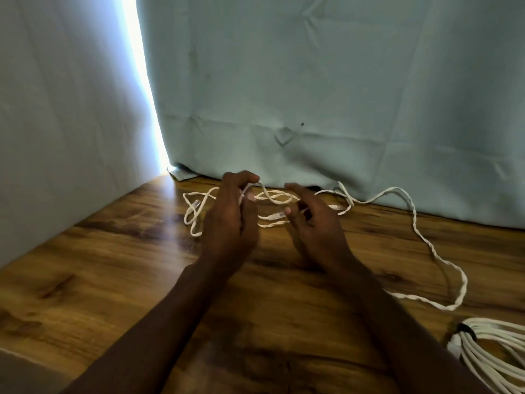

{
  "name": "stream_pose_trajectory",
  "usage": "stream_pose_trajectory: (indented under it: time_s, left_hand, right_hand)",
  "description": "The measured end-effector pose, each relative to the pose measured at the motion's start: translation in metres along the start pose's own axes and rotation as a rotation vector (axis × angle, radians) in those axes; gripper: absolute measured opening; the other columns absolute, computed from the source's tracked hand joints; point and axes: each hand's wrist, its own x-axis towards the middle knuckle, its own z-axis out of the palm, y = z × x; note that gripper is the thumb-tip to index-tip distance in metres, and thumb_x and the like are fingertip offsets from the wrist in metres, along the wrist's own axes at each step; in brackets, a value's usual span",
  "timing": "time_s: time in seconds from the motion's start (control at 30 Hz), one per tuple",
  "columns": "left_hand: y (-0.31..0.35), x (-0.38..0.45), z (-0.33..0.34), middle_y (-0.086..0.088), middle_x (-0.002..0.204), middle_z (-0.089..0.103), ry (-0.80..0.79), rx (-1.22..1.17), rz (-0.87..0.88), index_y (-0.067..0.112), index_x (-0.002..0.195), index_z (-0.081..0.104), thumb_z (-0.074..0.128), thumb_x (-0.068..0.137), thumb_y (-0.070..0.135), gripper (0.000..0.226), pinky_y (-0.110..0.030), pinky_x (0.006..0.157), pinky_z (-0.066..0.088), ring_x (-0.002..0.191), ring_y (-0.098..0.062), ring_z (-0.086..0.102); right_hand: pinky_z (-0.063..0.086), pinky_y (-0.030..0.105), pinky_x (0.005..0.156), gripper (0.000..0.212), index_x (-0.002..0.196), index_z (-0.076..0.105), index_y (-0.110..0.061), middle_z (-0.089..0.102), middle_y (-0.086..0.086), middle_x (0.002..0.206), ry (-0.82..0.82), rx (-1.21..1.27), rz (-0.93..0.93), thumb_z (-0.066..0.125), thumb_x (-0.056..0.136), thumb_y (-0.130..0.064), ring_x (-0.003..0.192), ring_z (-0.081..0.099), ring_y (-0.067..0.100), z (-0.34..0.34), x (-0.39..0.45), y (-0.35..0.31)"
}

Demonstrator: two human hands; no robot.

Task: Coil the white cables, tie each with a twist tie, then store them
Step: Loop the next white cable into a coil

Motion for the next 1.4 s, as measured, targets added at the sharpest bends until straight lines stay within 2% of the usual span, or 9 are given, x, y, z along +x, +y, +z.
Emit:
stream_pose_trajectory:
  time_s: [0.17,0.4,0.53,0.6,0.67,0.83,1.0,1.23,1.4]
  left_hand:
    - [0.017,-0.018,0.003,0.004,0.065,0.063,-0.528,-0.157,0.132,0.017,0.122,0.057,0.056,0.103,0.017,0.018,-0.039,0.047,0.045,0.051,-0.016,0.060]
    - [0.000,-0.004,0.018,0.002,0.061,0.056,-0.160,0.020,-0.095,0.023,0.093,0.063,0.046,0.110,0.026,0.024,-0.043,0.054,0.041,0.055,-0.016,0.054]
    - [-0.024,0.017,0.026,0.005,0.087,0.068,-0.051,-0.058,-0.283,0.024,0.112,0.062,0.062,0.101,0.015,0.014,-0.028,0.065,0.050,0.078,-0.011,0.065]
    - [-0.038,0.038,0.034,0.005,0.108,0.067,-0.145,-0.069,-0.327,0.025,0.125,0.056,0.074,0.092,0.015,0.039,-0.021,0.078,0.050,0.095,-0.008,0.065]
    - [-0.046,0.055,0.044,0.003,0.111,0.072,-0.331,-0.092,-0.399,0.018,0.120,0.066,0.075,0.094,0.024,0.028,-0.025,0.086,0.051,0.101,-0.011,0.068]
    - [-0.055,0.057,0.059,-0.011,0.079,0.074,-0.264,-0.528,-0.581,0.004,0.095,0.074,0.053,0.107,0.018,0.028,-0.030,0.072,0.056,0.078,-0.025,0.070]
    - [-0.067,0.064,0.046,-0.019,0.070,0.061,-0.267,-0.425,-0.495,0.010,0.079,0.074,0.066,0.100,0.023,0.026,-0.027,0.059,0.045,0.059,-0.023,0.053]
    - [-0.033,0.074,0.035,0.001,0.053,0.018,-0.612,-1.053,-0.737,0.016,0.068,0.047,0.044,0.107,0.037,0.044,-0.029,0.047,0.017,0.047,-0.014,0.012]
    - [-0.021,0.066,0.036,0.005,0.051,0.022,-0.669,-1.175,-0.810,0.019,0.070,0.043,0.042,0.108,0.041,0.044,-0.028,0.043,0.013,0.044,-0.011,0.011]
  right_hand:
    - [0.054,0.038,0.070,0.030,0.097,0.077,-0.009,0.079,0.007,0.092,0.107,0.711,0.498,0.053,0.093,0.007,0.084,0.073,0.023,-0.011,0.013,-0.003]
    - [0.048,0.030,0.068,0.024,0.116,0.065,-0.017,0.074,0.002,0.088,0.131,1.072,0.515,0.055,0.100,-0.001,0.078,0.070,0.013,-0.020,0.014,-0.003]
    - [0.050,0.028,0.062,0.034,0.126,0.062,-0.010,0.058,0.005,0.077,0.046,1.334,0.478,0.043,0.099,0.001,0.066,0.058,0.014,-0.020,0.017,-0.004]
    - [0.045,0.027,0.057,0.036,0.118,0.065,-0.010,0.051,0.004,0.075,0.021,1.441,0.450,0.038,0.098,0.001,0.061,0.049,0.013,-0.023,0.017,-0.002]
    - [0.040,0.024,0.052,0.037,0.116,0.067,-0.011,0.050,0.003,0.075,0.004,1.493,0.431,0.036,0.098,0.000,0.059,0.042,0.011,-0.023,0.018,0.002]
    - [0.031,0.018,0.041,0.034,0.120,0.064,-0.007,0.052,0.003,0.073,0.129,1.294,0.556,0.039,0.100,0.002,0.048,0.036,0.006,-0.022,0.023,0.011]
    - [0.033,0.021,0.043,0.036,0.109,0.072,-0.013,0.059,0.001,0.071,0.368,0.805,0.594,0.042,0.101,0.007,0.050,0.042,0.007,-0.017,0.019,0.018]
    - [0.050,0.035,0.069,0.018,0.111,0.069,-0.018,0.070,0.000,0.092,0.219,-0.091,0.229,0.052,0.106,-0.021,0.078,0.064,0.014,-0.012,0.007,0.015]
    - [0.043,0.033,0.062,0.025,0.088,0.070,-0.016,0.065,-0.001,0.073,0.208,-0.220,0.093,0.054,0.107,-0.023,0.067,0.060,0.014,-0.008,0.001,-0.003]
